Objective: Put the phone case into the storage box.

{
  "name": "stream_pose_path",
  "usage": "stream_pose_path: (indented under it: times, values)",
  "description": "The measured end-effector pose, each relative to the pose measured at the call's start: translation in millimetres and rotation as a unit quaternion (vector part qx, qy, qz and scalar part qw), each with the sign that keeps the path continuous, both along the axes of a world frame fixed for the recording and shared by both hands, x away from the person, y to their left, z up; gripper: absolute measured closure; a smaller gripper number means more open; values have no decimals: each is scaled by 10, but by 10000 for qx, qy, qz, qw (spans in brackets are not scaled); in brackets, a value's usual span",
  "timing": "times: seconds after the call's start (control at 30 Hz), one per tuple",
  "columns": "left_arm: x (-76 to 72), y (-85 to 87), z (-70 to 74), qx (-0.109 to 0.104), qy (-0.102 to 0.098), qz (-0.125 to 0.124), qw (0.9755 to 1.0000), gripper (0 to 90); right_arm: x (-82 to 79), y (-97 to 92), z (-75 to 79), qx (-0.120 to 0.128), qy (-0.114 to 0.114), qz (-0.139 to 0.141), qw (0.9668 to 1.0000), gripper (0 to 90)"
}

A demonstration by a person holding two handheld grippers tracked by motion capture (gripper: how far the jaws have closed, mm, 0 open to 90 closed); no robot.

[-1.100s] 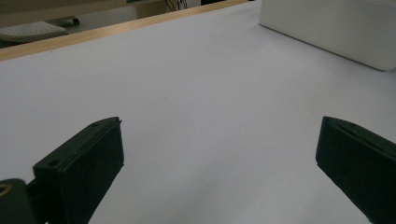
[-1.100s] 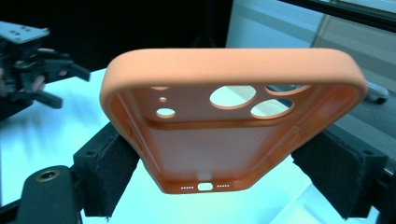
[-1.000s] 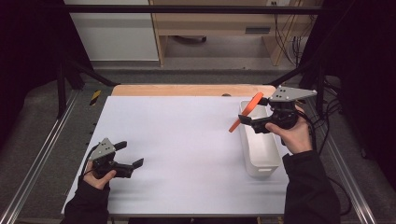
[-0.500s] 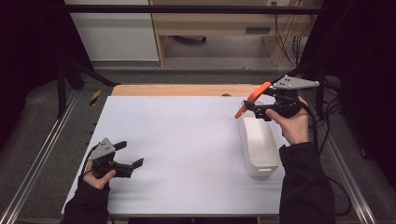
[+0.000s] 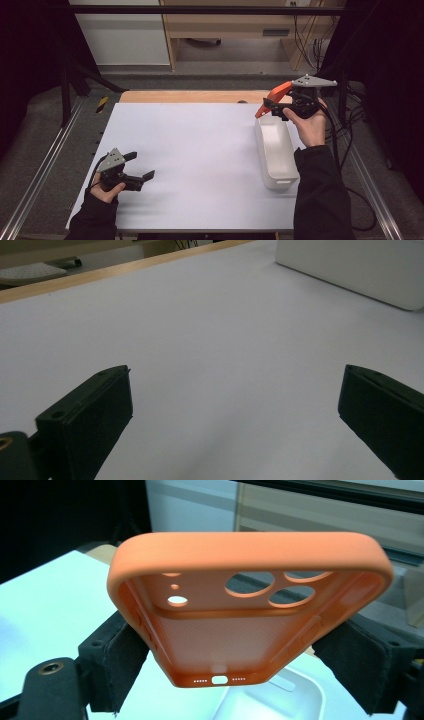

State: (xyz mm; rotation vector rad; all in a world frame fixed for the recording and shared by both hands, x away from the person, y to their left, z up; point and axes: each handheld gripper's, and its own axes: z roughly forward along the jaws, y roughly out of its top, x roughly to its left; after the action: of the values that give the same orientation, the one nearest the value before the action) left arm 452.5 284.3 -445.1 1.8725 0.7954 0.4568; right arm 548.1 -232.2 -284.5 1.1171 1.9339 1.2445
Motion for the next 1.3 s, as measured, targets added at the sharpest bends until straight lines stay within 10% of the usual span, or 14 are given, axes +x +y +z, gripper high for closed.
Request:
stream_pose_path:
  times: [1.3]
  values:
    - [10,-20,-18,79,15,-74,9999,5,497,87,-277,-340,679,-1367,9877,158]
